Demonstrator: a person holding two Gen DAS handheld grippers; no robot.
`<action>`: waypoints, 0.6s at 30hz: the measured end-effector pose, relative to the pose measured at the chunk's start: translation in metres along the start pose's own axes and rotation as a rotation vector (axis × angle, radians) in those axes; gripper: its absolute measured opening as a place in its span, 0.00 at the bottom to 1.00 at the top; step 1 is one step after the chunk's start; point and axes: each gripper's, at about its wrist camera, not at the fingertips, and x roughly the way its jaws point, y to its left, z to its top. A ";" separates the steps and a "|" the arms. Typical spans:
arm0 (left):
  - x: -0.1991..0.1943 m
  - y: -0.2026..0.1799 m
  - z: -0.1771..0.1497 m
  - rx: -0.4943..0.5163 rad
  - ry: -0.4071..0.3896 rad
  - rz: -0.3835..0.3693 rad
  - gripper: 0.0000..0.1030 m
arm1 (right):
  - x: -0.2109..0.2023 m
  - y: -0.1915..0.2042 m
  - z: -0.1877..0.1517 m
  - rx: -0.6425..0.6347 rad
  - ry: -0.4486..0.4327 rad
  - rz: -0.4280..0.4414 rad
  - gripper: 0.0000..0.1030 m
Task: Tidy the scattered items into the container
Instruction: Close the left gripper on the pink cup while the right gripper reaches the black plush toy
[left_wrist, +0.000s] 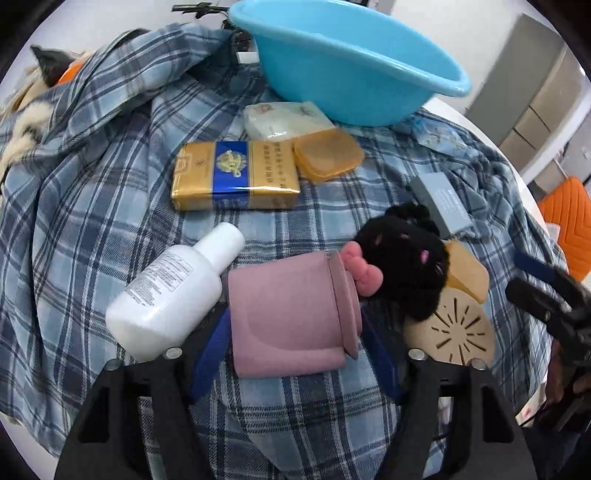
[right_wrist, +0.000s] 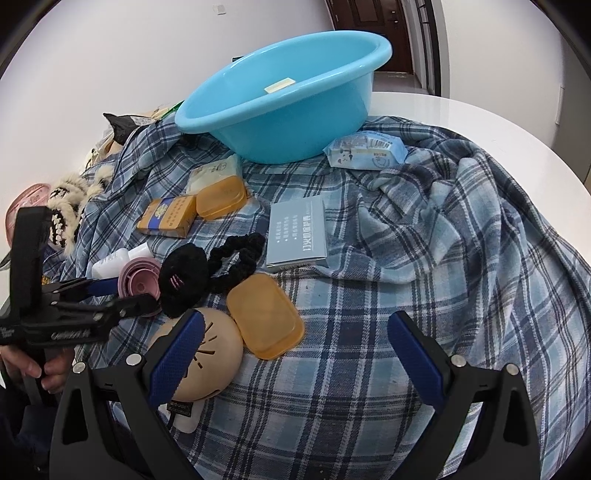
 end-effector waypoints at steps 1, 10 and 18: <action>-0.001 0.000 0.000 0.000 -0.003 -0.001 0.68 | 0.000 0.002 0.000 -0.009 0.003 0.000 0.96; -0.014 -0.013 -0.001 0.072 -0.058 0.040 0.68 | 0.006 0.013 0.001 -0.066 0.026 0.001 0.96; -0.021 -0.012 0.000 0.081 -0.095 0.068 0.68 | 0.016 0.040 0.017 -0.172 0.025 0.025 0.96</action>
